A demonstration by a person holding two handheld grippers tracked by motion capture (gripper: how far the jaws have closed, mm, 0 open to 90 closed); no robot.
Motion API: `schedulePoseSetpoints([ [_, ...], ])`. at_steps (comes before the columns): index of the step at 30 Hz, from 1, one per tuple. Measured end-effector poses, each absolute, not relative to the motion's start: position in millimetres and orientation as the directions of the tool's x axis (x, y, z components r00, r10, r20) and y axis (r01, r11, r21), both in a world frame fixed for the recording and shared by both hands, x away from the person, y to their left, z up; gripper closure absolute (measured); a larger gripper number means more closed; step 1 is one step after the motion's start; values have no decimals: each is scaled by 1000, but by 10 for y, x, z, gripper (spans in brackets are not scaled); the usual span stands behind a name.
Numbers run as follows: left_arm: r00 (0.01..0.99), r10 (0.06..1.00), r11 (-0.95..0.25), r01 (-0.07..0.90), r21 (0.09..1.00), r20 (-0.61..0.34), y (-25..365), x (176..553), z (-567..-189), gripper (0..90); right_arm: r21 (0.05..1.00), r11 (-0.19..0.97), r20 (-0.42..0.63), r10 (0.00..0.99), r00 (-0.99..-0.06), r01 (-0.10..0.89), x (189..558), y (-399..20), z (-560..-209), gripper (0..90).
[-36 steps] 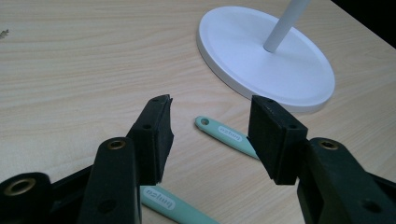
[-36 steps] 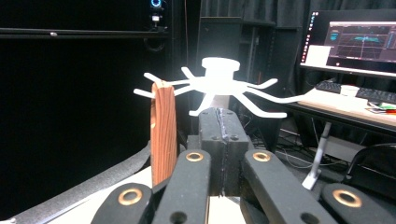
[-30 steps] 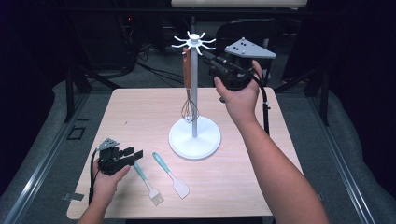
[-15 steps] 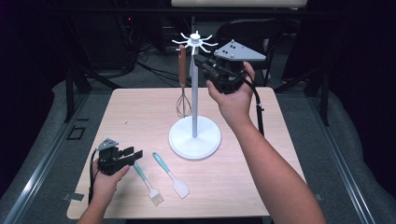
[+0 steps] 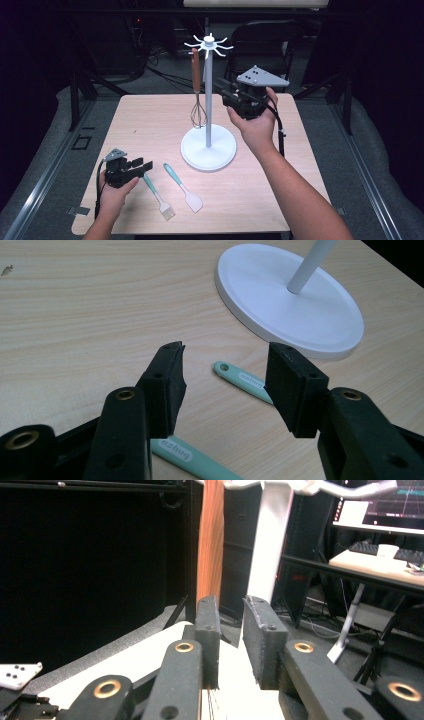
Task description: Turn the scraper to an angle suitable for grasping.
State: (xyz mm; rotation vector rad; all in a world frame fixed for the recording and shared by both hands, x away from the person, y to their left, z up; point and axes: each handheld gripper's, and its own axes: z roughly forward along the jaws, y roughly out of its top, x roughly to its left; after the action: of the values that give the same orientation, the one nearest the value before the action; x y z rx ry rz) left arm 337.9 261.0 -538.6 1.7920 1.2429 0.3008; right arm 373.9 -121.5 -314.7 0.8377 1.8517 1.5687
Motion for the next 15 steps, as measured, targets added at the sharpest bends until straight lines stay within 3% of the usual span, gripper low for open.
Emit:
schedulePoseSetpoints([
  [6,460,842,-77,619,782,-281,2624,3382,-5390,495,987,115,-15,768,-640,114,3683,-1275,-3309,739],
  [15,454,845,-74,623,779,-283,2626,3383,-5398,495,964,160,13,769,-639,212,3651,-1375,-3704,733],
])
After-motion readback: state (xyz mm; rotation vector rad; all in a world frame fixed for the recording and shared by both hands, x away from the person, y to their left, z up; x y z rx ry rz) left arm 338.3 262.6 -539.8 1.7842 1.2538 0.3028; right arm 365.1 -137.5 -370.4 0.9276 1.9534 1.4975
